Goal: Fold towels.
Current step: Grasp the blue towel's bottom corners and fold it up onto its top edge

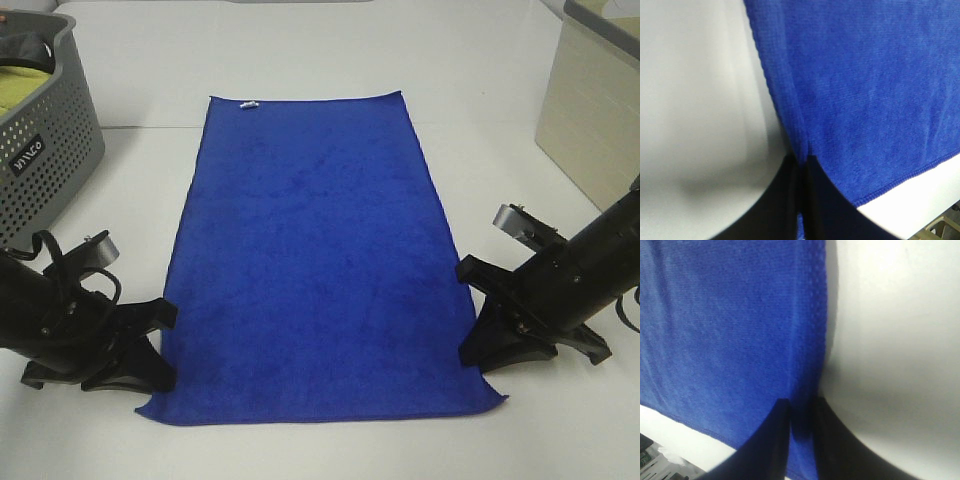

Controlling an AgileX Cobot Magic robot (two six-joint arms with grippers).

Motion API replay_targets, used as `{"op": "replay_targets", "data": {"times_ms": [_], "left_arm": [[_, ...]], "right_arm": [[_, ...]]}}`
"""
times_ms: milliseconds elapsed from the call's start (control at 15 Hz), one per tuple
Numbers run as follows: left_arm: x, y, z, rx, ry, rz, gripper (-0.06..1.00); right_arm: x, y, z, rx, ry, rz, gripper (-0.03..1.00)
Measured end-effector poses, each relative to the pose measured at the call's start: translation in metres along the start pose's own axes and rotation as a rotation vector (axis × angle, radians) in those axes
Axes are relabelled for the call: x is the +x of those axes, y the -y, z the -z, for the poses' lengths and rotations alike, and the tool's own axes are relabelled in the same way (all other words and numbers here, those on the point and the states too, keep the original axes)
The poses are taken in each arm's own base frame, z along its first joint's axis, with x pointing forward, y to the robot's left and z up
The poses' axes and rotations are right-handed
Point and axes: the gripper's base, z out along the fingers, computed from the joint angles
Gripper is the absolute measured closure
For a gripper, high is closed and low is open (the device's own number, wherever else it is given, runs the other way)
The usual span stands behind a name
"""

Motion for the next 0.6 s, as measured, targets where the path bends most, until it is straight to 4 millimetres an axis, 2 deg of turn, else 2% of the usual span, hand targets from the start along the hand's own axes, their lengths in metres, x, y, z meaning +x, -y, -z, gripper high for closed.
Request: {"op": "replay_targets", "data": {"times_ms": [67,133,333,600], "left_arm": [[0.000,0.000,0.000,0.001,0.003,-0.003,0.94],[0.000,0.000,0.000,0.004,0.005,-0.011,0.94],[0.000,0.001,0.001,0.006,0.011,-0.017,0.94],[-0.001,0.013,0.021,0.025,0.067,-0.053,0.94]], "right_arm": [[0.000,0.000,0.000,0.003,0.004,0.002,0.84],[0.000,0.001,-0.001,0.007,0.003,0.004,0.96],[0.000,0.001,-0.001,0.006,0.001,0.004,0.97],[0.002,-0.001,0.008,0.030,0.008,0.039,0.97]]}}
